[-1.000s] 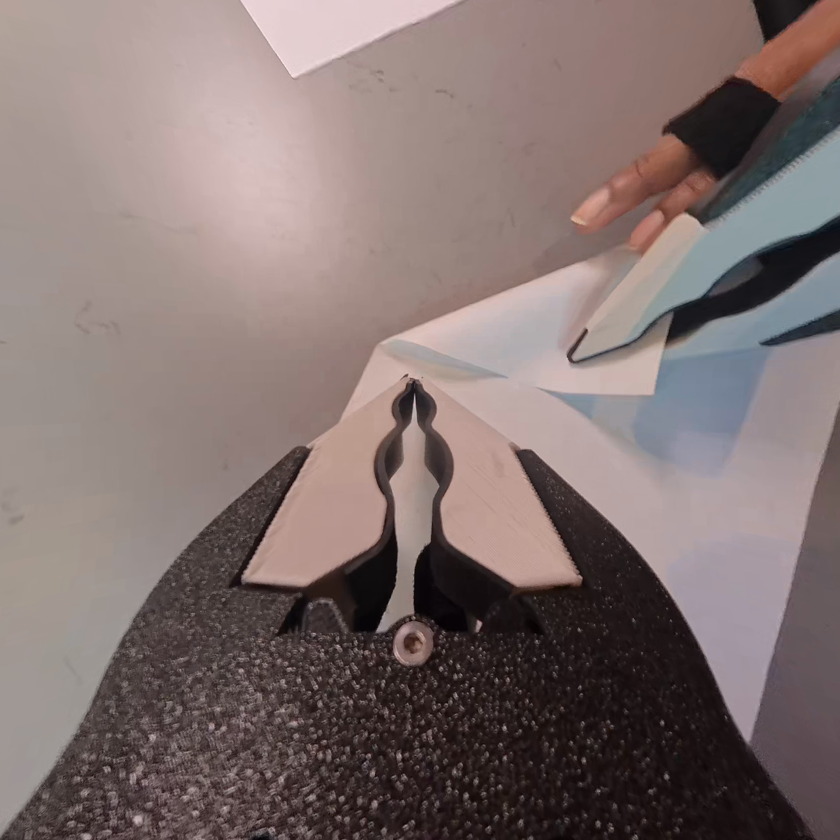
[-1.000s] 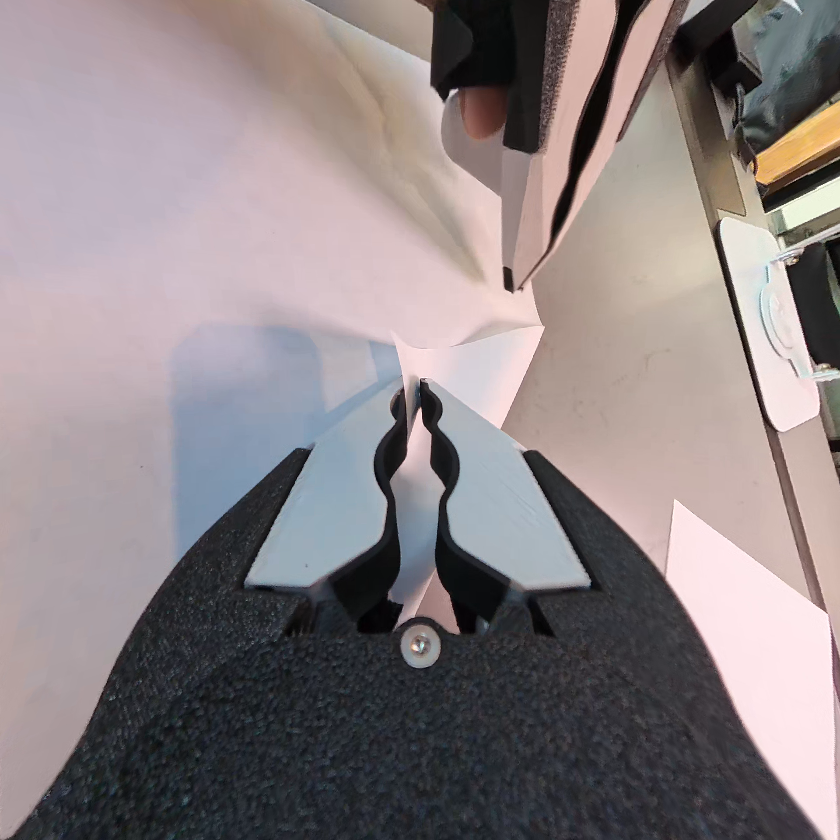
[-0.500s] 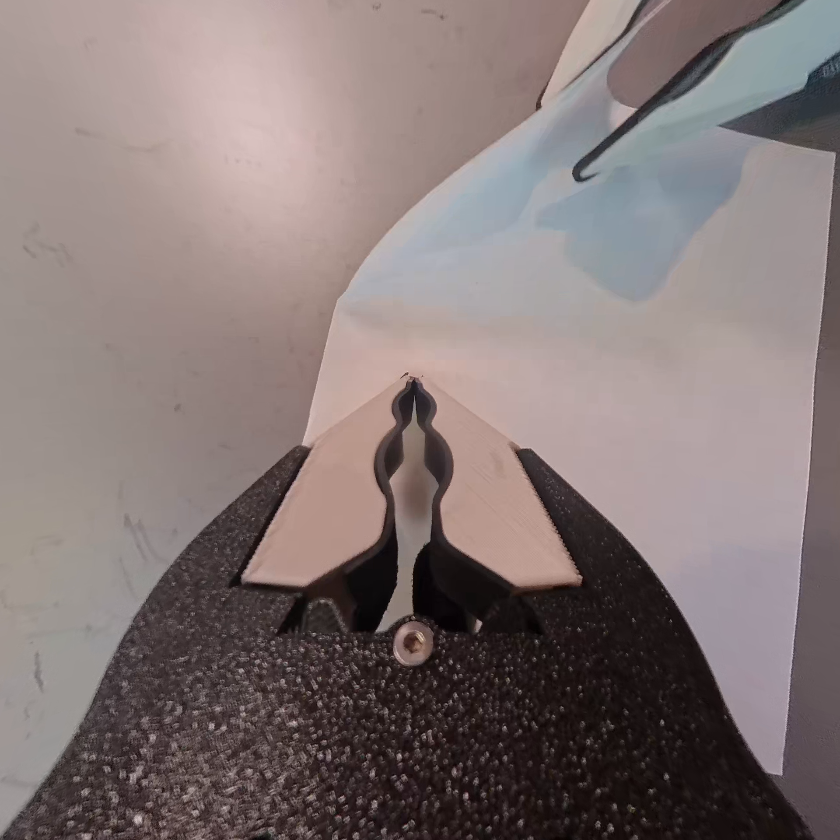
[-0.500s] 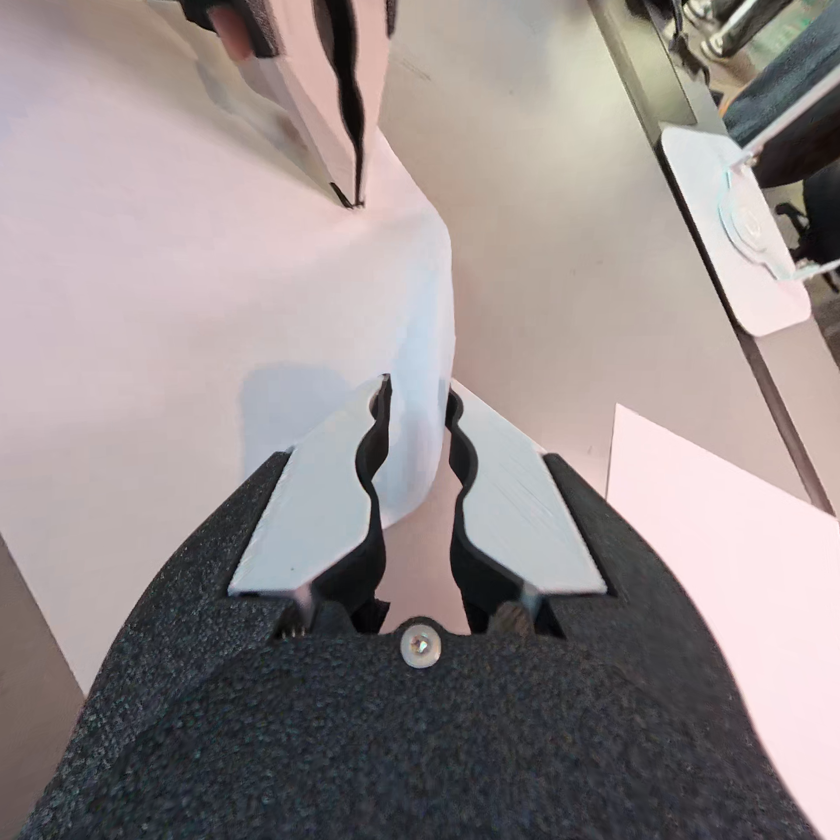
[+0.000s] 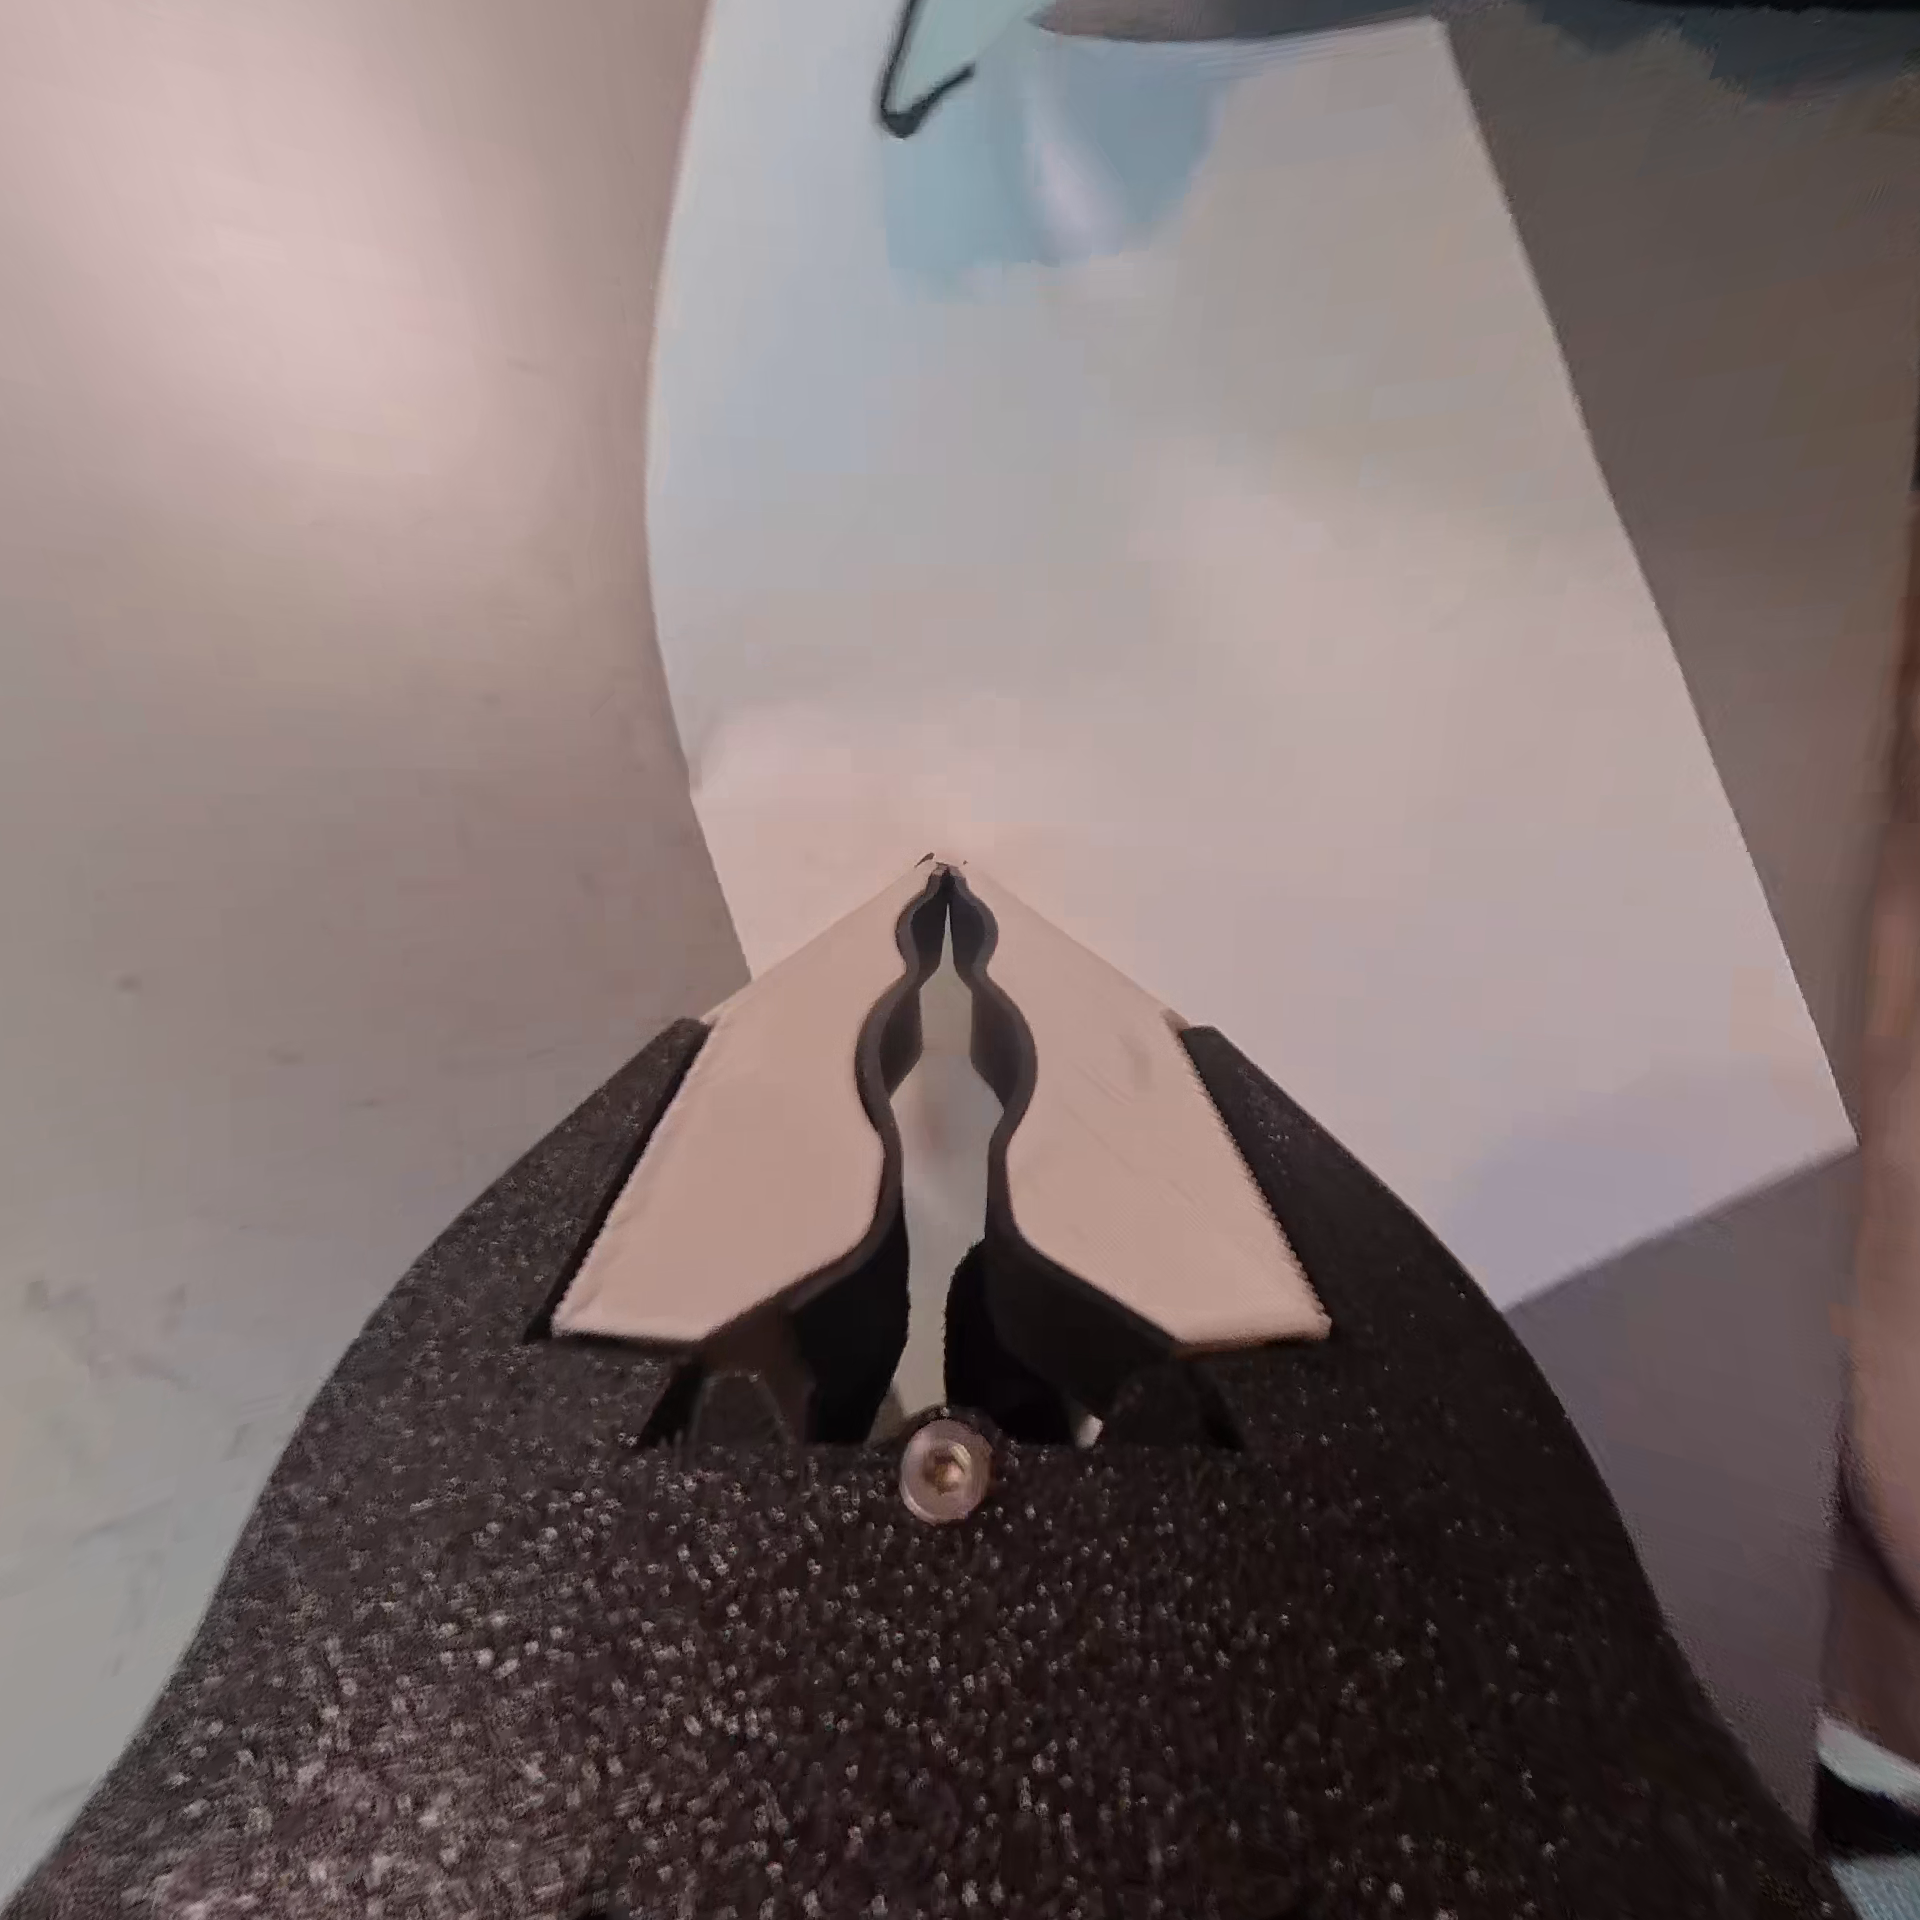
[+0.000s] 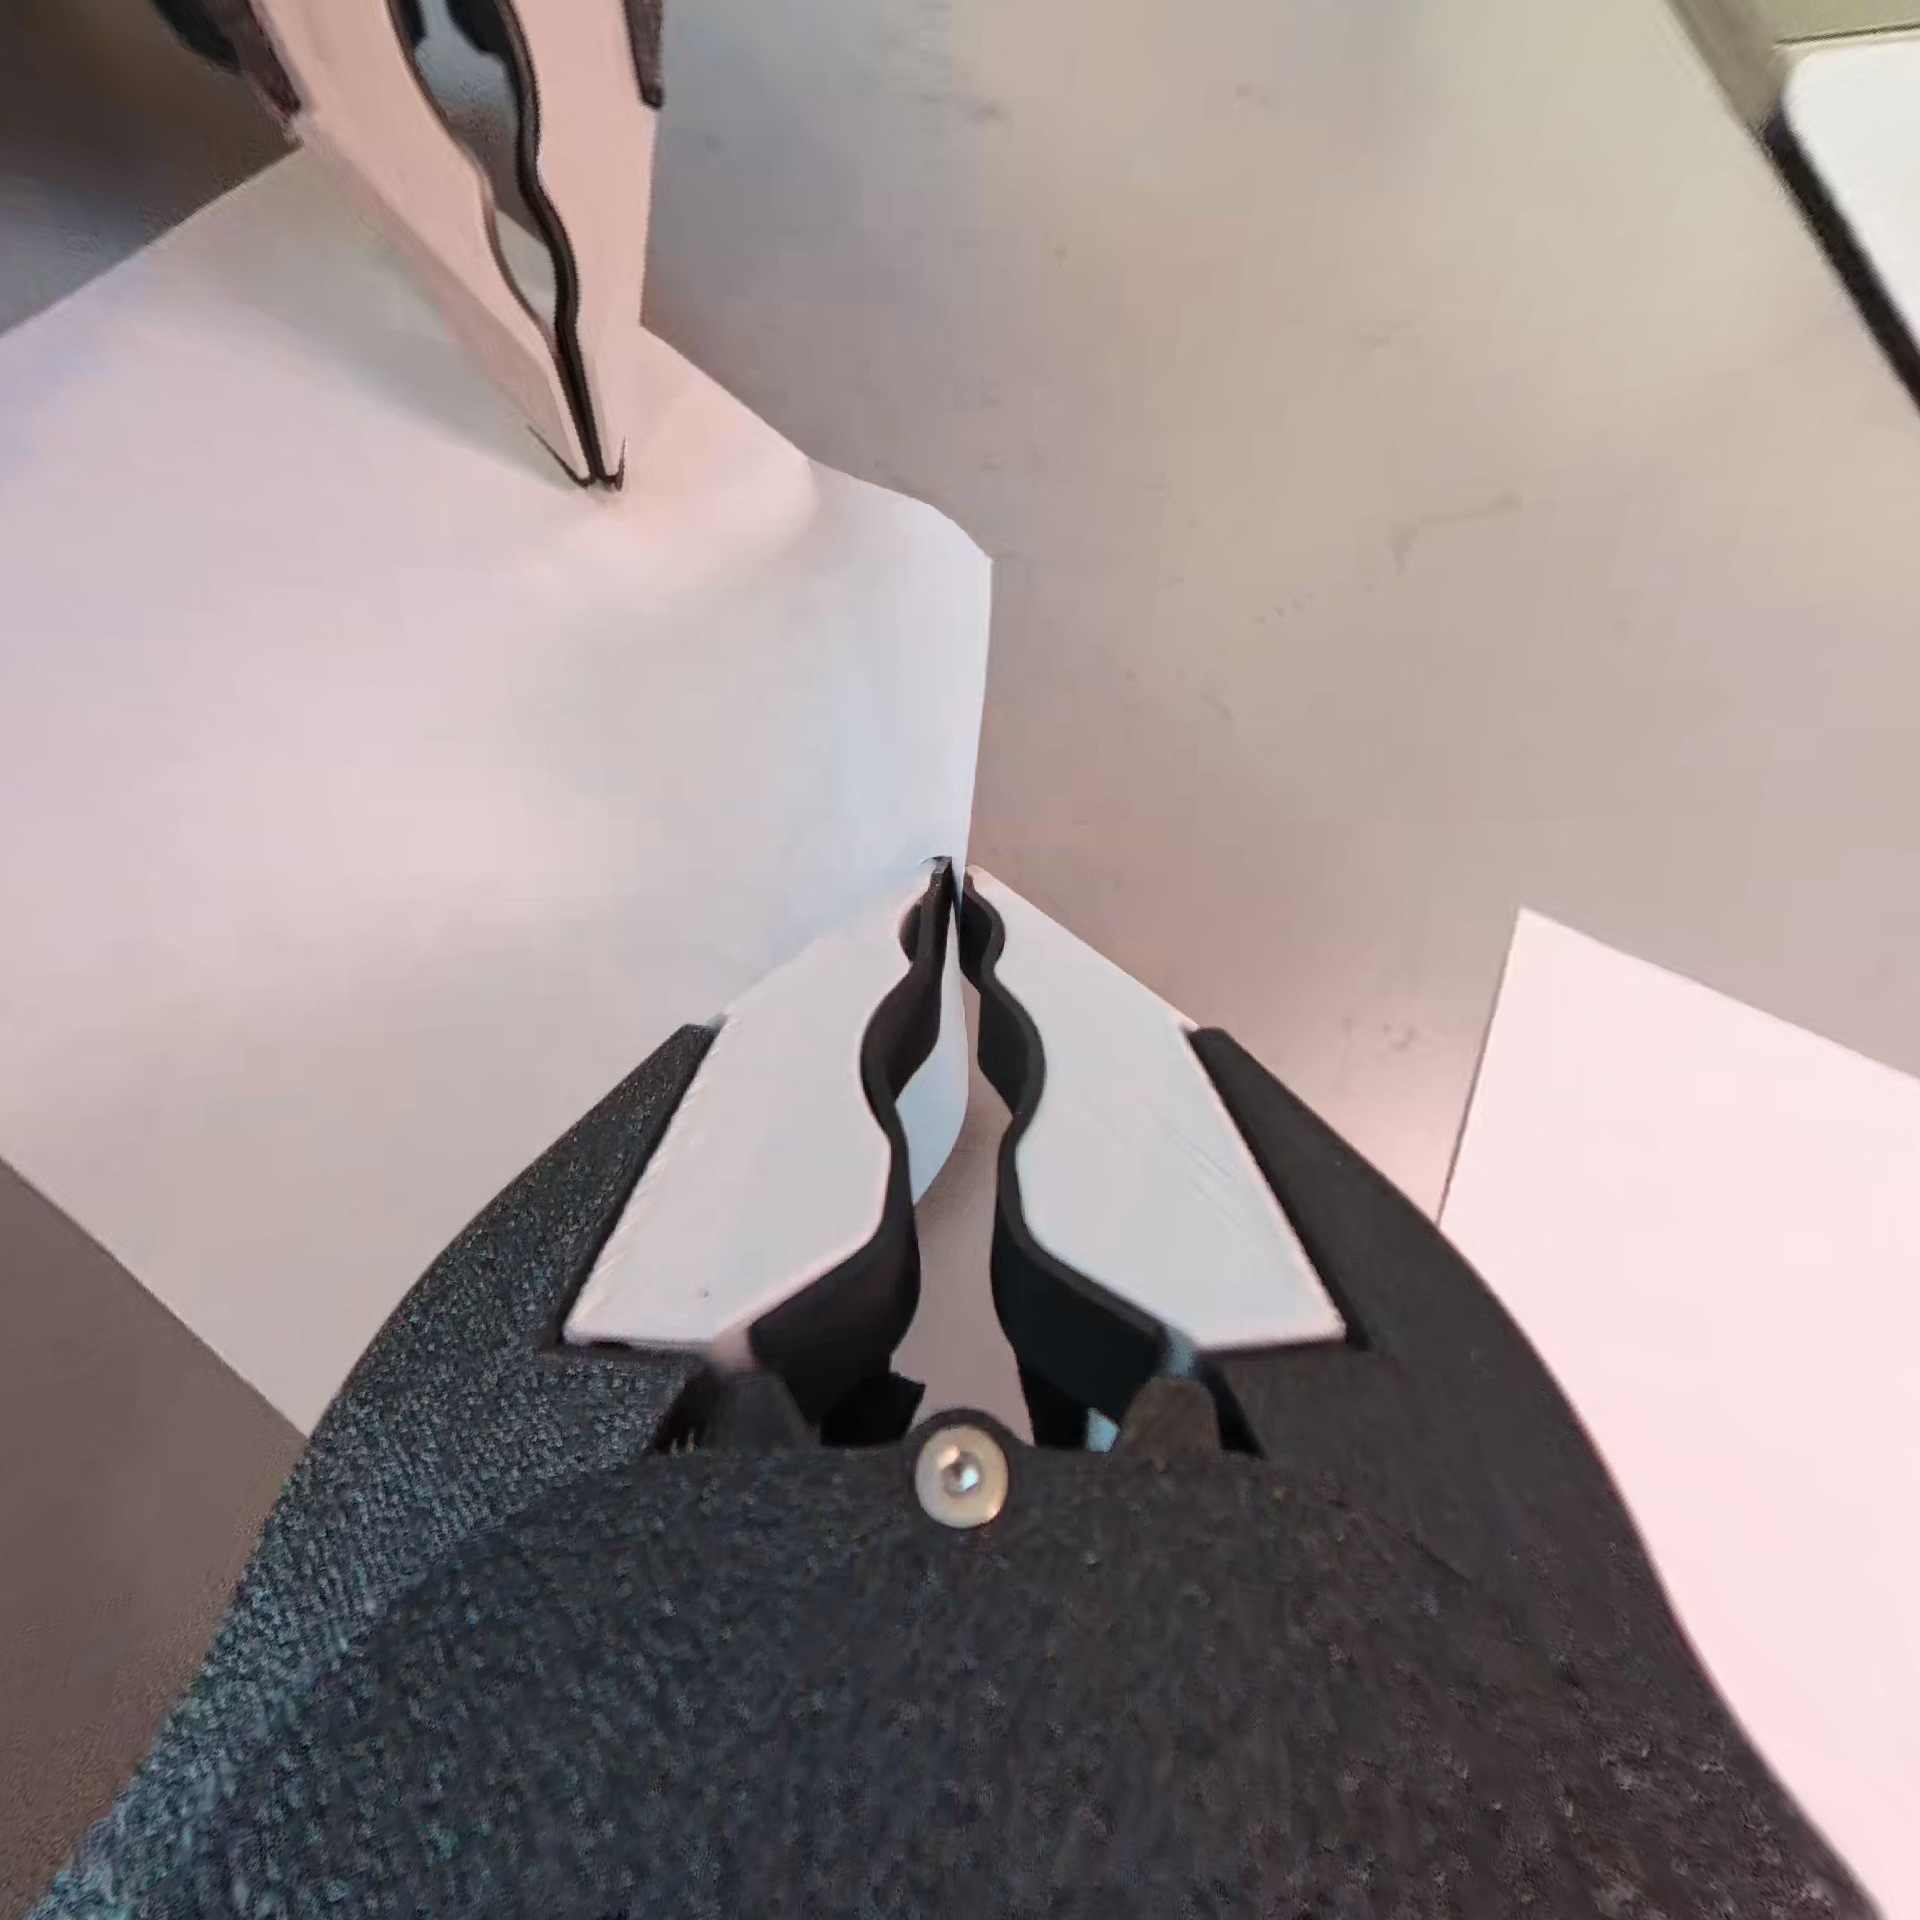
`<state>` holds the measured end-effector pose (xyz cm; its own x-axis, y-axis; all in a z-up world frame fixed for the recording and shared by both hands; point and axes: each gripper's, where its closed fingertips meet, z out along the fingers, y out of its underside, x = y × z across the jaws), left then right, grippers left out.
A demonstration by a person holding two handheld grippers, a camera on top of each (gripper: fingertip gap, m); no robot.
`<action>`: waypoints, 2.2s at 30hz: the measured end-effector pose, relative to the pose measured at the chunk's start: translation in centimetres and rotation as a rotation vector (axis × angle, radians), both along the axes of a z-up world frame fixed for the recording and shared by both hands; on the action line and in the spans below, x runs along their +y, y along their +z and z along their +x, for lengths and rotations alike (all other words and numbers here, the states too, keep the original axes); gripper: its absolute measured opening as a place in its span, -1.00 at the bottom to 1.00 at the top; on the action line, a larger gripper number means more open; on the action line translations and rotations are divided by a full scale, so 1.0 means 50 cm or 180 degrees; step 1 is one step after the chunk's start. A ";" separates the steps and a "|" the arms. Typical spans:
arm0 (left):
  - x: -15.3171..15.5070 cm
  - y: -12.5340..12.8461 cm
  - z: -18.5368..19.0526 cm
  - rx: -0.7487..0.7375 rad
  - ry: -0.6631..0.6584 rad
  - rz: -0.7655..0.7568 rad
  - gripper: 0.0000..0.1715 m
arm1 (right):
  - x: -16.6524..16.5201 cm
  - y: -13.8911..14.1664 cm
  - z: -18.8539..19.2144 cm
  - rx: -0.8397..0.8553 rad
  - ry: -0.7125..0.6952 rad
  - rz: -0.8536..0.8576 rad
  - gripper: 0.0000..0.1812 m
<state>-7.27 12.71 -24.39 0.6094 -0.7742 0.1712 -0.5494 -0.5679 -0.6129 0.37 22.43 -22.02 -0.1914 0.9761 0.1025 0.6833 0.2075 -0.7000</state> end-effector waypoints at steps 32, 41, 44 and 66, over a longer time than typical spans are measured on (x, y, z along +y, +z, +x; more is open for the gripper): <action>0.066 0.047 0.001 -0.0321 0.0748 0.0272 -0.99 | 0.127 -0.048 -0.055 -0.0295 -0.0672 -0.0266 -0.47; 0.191 0.015 -0.044 0.0579 0.0642 0.0750 -0.90 | 0.107 -0.046 -0.079 -0.0249 -0.0243 -0.0129 -0.75; 0.226 0.003 -0.043 0.0627 0.0699 0.0778 -0.90 | 0.098 -0.047 -0.077 -0.0210 -0.0156 -0.0172 -0.83; 0.147 -0.002 -0.005 0.0184 0.1074 0.0716 -1.00 | 0.082 -0.051 -0.055 -0.0606 -0.0634 -0.0246 -0.33</action>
<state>-7.54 20.06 -24.48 0.8392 -0.5433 -0.0217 -0.3924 -0.5775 -0.7159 -2.39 26.54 -24.56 -0.0037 1.0000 0.0070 0.8259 0.0070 -0.5638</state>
